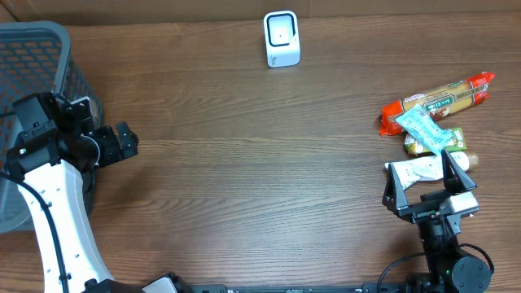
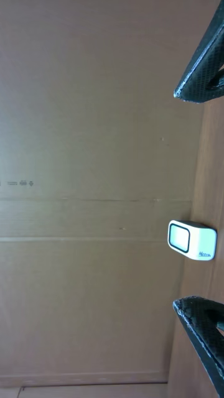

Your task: Scan the item barcode

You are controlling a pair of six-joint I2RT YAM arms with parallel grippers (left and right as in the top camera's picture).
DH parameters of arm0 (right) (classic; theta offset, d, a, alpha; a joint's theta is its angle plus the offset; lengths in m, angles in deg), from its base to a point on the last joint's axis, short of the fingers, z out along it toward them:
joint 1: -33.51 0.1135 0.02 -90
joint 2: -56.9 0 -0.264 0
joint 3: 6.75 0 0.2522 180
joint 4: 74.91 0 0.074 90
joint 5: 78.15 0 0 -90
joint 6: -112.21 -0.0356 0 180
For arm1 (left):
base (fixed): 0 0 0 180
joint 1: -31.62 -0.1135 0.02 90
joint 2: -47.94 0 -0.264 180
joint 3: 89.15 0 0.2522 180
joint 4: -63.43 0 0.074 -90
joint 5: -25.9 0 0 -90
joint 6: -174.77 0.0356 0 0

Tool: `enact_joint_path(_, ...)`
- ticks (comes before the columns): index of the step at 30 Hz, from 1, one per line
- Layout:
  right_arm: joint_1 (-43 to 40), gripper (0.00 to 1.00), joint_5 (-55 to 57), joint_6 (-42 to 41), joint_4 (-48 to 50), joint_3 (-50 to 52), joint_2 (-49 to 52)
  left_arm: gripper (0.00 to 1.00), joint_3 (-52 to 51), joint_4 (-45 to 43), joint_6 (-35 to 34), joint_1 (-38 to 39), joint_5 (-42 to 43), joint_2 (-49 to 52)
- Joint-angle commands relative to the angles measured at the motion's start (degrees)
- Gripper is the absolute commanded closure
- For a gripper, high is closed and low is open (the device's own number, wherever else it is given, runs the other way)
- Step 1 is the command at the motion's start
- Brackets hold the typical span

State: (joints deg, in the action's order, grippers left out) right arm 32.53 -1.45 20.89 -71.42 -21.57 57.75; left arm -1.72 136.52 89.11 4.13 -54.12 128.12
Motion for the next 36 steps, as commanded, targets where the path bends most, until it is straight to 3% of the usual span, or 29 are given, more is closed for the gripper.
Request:
enact_joint_path(1, 0.63, 0.00, -0.02, -0.11, -1.25, 0.63, -0.68, 0.01, 0.59, -0.02, -1.16, 0.13, -0.09, 0.33)
enact_joint_path(5, 0.66, 0.00, -0.04, -0.11, -7.87, 0.66, -0.68, 0.00, 0.59, -0.02, -1.14, 0.13, -0.09, 0.33)
enact_joint_path(9, 0.66, 0.00, 0.13, -0.13, -21.14, 0.66, -0.68, 0.01, 0.59, -0.02, -1.14, 0.13, -0.09, 0.33)
enact_joint_path(36, 0.63, 0.00, 0.22, -0.13, -20.61, 0.61, -0.68, 0.00, 0.59, 0.00, -1.14, 0.13, -0.09, 0.33)
